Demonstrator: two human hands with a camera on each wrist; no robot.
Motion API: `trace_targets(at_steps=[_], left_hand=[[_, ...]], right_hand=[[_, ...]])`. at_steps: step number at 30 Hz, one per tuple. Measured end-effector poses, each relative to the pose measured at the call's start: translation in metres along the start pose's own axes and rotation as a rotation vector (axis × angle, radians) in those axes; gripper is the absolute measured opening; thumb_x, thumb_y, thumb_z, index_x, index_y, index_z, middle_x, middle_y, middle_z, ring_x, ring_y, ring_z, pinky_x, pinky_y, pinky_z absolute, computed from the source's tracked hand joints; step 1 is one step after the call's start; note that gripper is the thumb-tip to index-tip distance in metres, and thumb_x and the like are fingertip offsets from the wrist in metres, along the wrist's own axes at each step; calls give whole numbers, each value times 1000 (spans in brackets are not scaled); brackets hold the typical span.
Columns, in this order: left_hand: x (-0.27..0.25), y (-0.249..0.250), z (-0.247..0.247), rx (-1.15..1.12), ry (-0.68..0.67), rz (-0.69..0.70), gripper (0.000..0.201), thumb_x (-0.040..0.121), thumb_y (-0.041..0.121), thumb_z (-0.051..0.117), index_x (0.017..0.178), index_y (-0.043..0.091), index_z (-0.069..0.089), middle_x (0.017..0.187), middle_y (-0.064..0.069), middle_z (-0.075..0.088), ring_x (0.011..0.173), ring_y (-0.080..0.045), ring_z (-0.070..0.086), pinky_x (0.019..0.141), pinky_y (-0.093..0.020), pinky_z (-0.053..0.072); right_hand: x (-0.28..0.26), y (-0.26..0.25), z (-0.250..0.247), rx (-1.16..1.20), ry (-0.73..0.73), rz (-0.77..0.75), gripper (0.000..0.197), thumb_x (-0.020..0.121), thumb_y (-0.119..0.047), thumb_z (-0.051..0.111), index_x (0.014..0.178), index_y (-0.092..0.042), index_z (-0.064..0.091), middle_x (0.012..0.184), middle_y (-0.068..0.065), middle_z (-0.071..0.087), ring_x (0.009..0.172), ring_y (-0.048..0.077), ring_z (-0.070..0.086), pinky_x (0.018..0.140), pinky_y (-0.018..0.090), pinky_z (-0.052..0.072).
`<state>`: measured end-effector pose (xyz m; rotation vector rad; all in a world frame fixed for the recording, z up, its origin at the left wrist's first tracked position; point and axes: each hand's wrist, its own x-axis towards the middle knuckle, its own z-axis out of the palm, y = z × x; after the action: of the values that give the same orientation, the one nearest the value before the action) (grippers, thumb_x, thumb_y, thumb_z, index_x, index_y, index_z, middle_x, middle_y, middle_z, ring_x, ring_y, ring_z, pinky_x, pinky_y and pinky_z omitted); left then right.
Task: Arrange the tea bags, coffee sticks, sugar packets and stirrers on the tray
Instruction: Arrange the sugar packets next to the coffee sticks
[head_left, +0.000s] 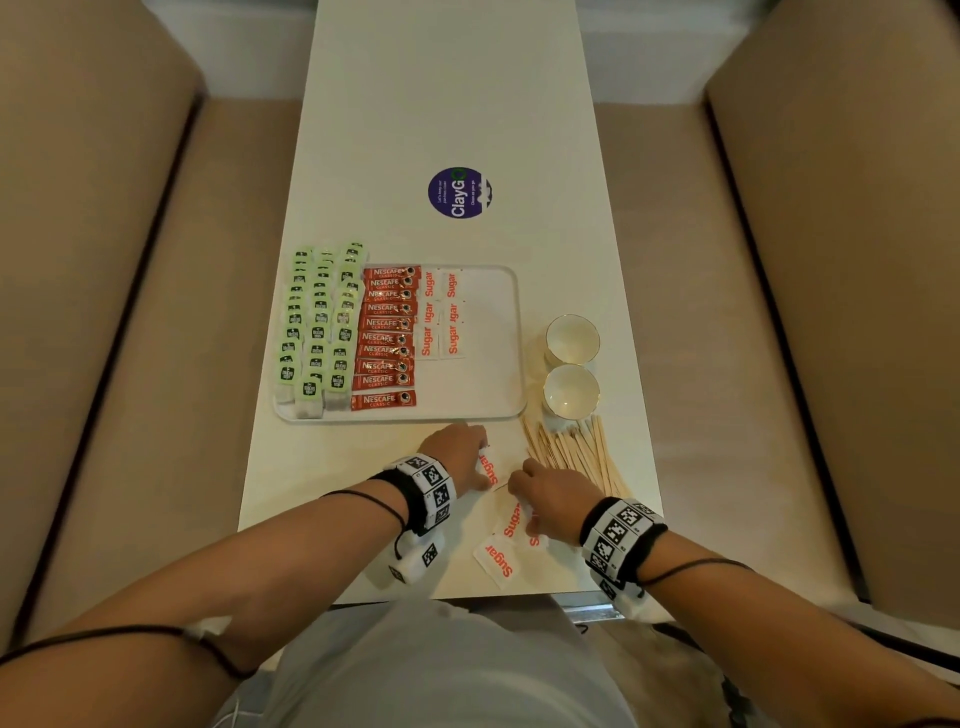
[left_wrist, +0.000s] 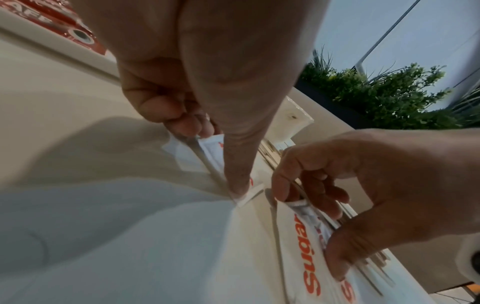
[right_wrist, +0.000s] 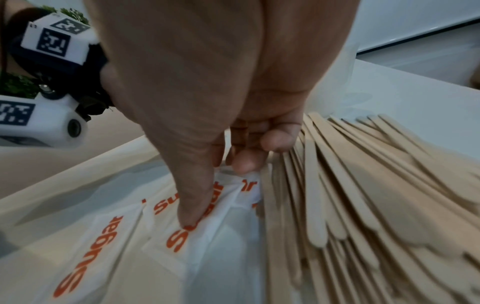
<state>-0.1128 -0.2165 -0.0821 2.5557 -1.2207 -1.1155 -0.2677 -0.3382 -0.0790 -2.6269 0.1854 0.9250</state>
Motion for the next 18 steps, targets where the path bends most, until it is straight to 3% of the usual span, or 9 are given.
trace_targets(at_steps=[5,7,8,10,13,18], left_hand=[[-1,-7,-7,-73,-19,-37,38,80,37,81,105,12,67,104,-5,64,95,-24,62,79,-28,47],[-2,-13,-8,-149,-25,-53,26,80,35,80,82,14,65,81,-6,61,79,-25,59,66,-27,39],[-3,-17,-7,-206,-30,-59,30,79,34,80,69,18,57,68,-3,53,67,-22,52,60,-27,35],[-5,-24,-7,-300,-64,-49,40,79,30,80,58,22,47,58,6,45,56,-14,43,55,-25,33],[-10,-32,-13,-439,-85,-44,28,79,26,79,63,22,56,63,6,55,58,-11,49,59,-24,40],[-18,-49,-22,-687,-58,-81,17,80,11,75,74,16,60,87,4,72,78,-16,66,73,-33,53]], right_hand=[[5,1,0,66,69,24,47,86,-29,78,125,-17,56,118,0,54,91,23,62,81,38,56],[7,-1,0,56,101,41,39,87,-31,76,120,-16,60,115,1,55,90,23,60,79,37,55],[9,-2,0,45,110,49,37,88,-33,75,118,-16,61,114,2,55,90,23,60,78,36,55],[11,-4,0,21,123,55,37,88,-36,74,117,-15,63,112,3,56,90,23,60,78,36,54],[17,-7,-3,14,137,56,37,88,-38,74,115,-14,64,109,3,57,90,24,60,78,37,54],[32,-16,-12,3,129,8,23,92,-32,70,106,-15,67,103,4,57,89,25,59,78,36,52]])
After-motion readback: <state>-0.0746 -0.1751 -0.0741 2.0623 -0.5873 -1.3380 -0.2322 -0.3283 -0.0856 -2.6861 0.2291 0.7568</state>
